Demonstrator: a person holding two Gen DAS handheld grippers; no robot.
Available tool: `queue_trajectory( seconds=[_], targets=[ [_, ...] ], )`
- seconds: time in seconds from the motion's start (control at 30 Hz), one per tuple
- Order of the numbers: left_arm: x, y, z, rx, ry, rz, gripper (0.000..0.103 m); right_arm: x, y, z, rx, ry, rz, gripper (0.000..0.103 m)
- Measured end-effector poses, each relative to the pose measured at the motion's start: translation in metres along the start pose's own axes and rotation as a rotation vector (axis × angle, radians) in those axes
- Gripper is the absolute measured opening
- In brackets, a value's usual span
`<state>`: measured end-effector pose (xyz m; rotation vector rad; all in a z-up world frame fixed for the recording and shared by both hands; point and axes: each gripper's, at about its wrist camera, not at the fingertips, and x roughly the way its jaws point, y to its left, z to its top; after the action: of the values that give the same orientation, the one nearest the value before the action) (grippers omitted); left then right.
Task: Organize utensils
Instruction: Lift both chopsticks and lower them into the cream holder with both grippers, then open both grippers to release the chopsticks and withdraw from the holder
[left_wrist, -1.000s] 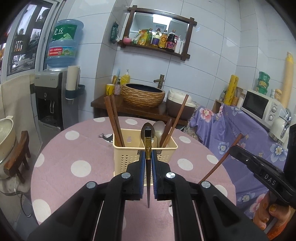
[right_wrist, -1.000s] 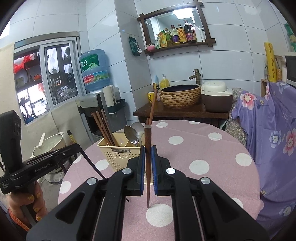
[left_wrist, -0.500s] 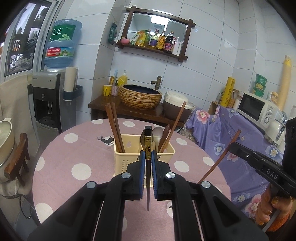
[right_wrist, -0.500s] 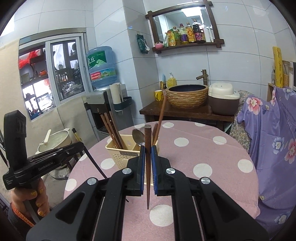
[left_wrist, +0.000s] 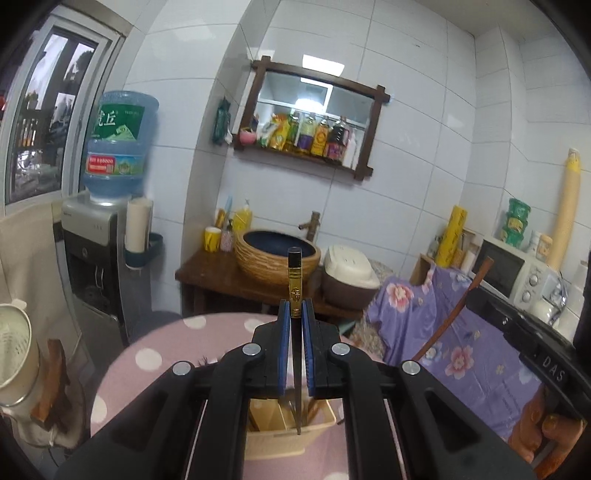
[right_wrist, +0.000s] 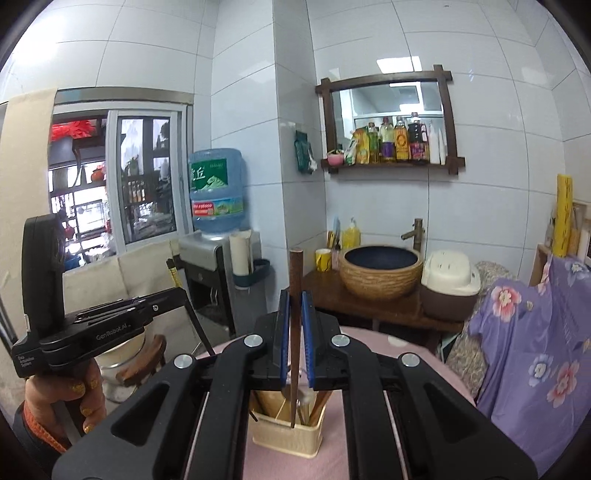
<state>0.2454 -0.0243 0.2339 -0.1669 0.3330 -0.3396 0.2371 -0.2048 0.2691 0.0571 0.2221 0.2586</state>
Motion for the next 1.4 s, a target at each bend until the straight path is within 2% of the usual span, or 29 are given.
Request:
queue_trajectory(
  seconds=[0.1, 0.27, 0.5, 0.73, 0.87, 1.0, 1.03, 1.1, 1.13, 1.17, 1.23, 1.27, 1.4],
  targets=[
    [0.015, 0.001, 0.000, 0.011, -0.011, 0.045, 0.008, 0.018, 0.000, -0.006, 0.009, 0.000, -0.033, 0.008],
    [0.049, 0.008, -0.025, 0.019, 0.027, 0.091, 0.008, 0.058, -0.006, -0.040, 0.033, 0.022, -0.073, 0.008],
    [0.081, 0.021, -0.078, 0.009, 0.135, 0.114, 0.008, 0.103, -0.017, -0.094, 0.098, 0.148, -0.075, 0.008],
    [0.102, 0.040, -0.113, -0.041, 0.219, 0.116, 0.008, 0.118, -0.022, -0.122, 0.123, 0.196, -0.080, 0.007],
    [0.099, 0.039, -0.118, -0.027, 0.202, 0.122, 0.008, 0.119, -0.028, -0.129, 0.146, 0.201, -0.072, 0.006],
    [0.092, 0.036, -0.120, -0.004, 0.181, 0.122, 0.010, 0.112, -0.033, -0.134, 0.153, 0.170, -0.088, 0.008],
    [0.089, 0.035, -0.121, 0.004, 0.168, 0.125, 0.015, 0.108, -0.033, -0.135, 0.149, 0.158, -0.089, 0.013],
    [0.076, 0.034, -0.125, 0.020, 0.124, 0.125, 0.042, 0.095, -0.032, -0.140, 0.143, 0.127, -0.087, 0.032],
    [0.070, 0.033, -0.129, 0.022, 0.098, 0.133, 0.065, 0.088, -0.031, -0.143, 0.135, 0.106, -0.092, 0.051],
    [0.062, 0.033, -0.134, 0.026, 0.068, 0.144, 0.074, 0.080, -0.030, -0.146, 0.119, 0.081, -0.101, 0.058],
    [0.051, 0.031, -0.141, 0.041, 0.043, 0.154, 0.078, 0.064, -0.023, -0.154, 0.070, 0.048, -0.131, 0.064],
    [0.046, 0.030, -0.146, 0.054, 0.040, 0.161, 0.082, 0.057, -0.020, -0.159, 0.054, 0.037, -0.142, 0.071],
    [0.025, 0.027, -0.164, 0.085, 0.021, 0.177, 0.096, 0.030, -0.009, -0.176, -0.001, -0.001, -0.167, 0.089]
  ],
)
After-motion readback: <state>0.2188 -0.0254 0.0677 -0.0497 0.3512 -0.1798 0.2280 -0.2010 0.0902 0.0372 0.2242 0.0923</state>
